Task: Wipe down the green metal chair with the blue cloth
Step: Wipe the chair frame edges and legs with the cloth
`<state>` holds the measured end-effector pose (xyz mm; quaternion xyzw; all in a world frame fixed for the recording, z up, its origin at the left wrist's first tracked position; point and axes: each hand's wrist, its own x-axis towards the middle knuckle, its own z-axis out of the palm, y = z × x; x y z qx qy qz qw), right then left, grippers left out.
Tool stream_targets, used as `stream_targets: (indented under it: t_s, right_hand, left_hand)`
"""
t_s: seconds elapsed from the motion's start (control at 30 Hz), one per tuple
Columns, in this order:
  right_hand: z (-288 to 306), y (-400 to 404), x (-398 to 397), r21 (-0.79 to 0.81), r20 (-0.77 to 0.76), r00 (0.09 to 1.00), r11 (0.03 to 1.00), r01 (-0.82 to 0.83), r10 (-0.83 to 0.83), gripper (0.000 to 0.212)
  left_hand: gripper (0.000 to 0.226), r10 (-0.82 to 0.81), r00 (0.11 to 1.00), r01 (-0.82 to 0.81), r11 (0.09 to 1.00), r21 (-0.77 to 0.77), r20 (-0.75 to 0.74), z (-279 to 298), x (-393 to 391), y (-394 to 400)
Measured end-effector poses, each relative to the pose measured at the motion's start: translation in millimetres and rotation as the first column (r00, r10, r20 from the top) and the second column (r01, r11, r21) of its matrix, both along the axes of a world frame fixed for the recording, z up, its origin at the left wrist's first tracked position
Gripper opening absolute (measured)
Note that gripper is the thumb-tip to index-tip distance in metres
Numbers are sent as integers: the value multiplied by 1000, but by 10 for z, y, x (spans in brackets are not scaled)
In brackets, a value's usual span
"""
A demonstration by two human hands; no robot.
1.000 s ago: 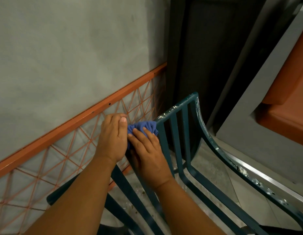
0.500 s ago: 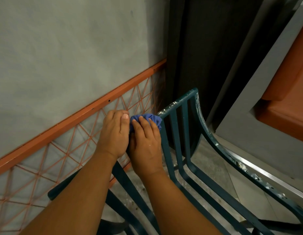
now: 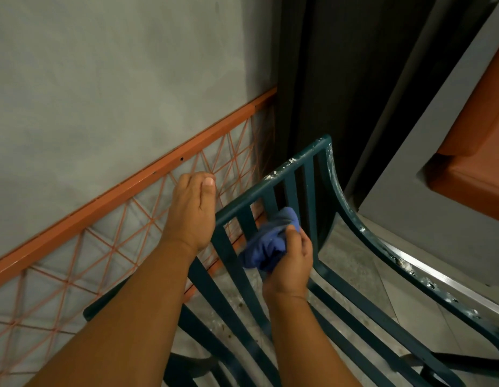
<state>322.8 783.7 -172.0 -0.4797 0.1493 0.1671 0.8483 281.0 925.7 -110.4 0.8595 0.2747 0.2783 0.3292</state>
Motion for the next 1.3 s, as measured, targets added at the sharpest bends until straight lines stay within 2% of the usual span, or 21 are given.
stream_targets:
  t_s: [0.03, 0.07, 0.13, 0.17, 0.23, 0.37, 0.47, 0.53, 0.6, 0.67, 0.73, 0.8, 0.83, 0.9, 0.97, 1.07, 1.13, 1.2, 1.3]
  right_hand:
    - [50, 93, -56, -26, 90, 995, 999, -48, 50, 27]
    - [91, 200, -127, -128, 208, 970, 987, -100, 125, 37]
    - [87, 412, -270, -474, 428, 844, 875, -95, 323, 51]
    - [43, 492, -325, -581, 478, 795, 813, -32, 373, 54]
    - [-93, 542, -369, -661, 489, 782, 749, 45, 385, 54]
    - [-516, 381, -383, -730, 283, 879, 680, -63, 385, 48]
    - [-773, 192, -270, -697, 5, 929, 667, -263, 371, 43]
    - [-831, 57, -103, -578, -238, 935, 736, -352, 261, 34]
    - [-768, -23, 32, -428, -352, 931, 866, -257, 102, 24]
    - [-641, -1, 95, -407, -250, 966, 912, -47, -62, 27]
    - [-480, 117, 106, -443, 15, 996, 893, 81, -83, 34]
    - [-379, 286, 88, -489, 323, 944, 866, 110, 63, 45]
    - [-368, 368, 91, -542, 420, 893, 834, 104, 162, 47]
    - [-462, 449, 86, -659, 473, 838, 740, 132, 271, 48]
    - [-625, 430, 89, -712, 389, 888, 691, 124, 243, 47]
    - [-833, 290, 167, -574, 44, 988, 813, -94, 146, 41]
    - [-829, 198, 282, -498, -190, 972, 840, -217, 138, 37]
    - [-689, 200, 380, -545, -251, 951, 786, -294, 182, 34]
    - [-298, 359, 361, -576, -169, 966, 776, -258, 196, 39]
  left_hand:
    - [46, -1, 1000, 1, 1000, -2, -4, -1, 9, 1]
    - [46, -2, 1000, 2, 1000, -2, -6, -1, 15, 3]
    - [47, -10, 1000, 10, 1000, 10, -3, 3, 14, 8]
    - [47, -15, 1000, 15, 1000, 21, -1, 5, 6, 14]
    - [46, -21, 1000, 21, 999, 36, 0, 10, -5, 25]
    - [45, -19, 999, 20, 999, 38, -33, 12, -3, 36]
    - [39, -18, 999, 19, 999, 27, -46, 1, -4, 33]
    - [37, -21, 999, 21, 1000, 4, -49, 4, -4, 13]
    - [36, -26, 999, 25, 1000, -11, -47, 11, -1, -6]
    - [36, -27, 998, 27, 1000, -10, -48, 16, -2, -16]
    - [37, -24, 998, 23, 1000, -18, -53, 19, -4, -14]
    - [37, -24, 998, 22, 999, -27, -53, 18, -6, -11]
    - [37, -26, 998, 24, 999, -27, -50, 17, -8, -13]
    - [37, -29, 999, 29, 999, -18, -43, 16, -12, -17]
    - [37, -31, 999, 31, 1000, 1, -45, 16, -15, -19]
    - [38, -31, 998, 31, 999, 7, -51, 11, -21, -22]
    - [38, -31, 998, 32, 999, 9, -53, 14, -21, -30]
    - [38, -29, 998, 30, 1000, 11, -57, 17, -16, -32]
    - [38, -28, 997, 28, 1000, 3, -74, 12, -15, -31]
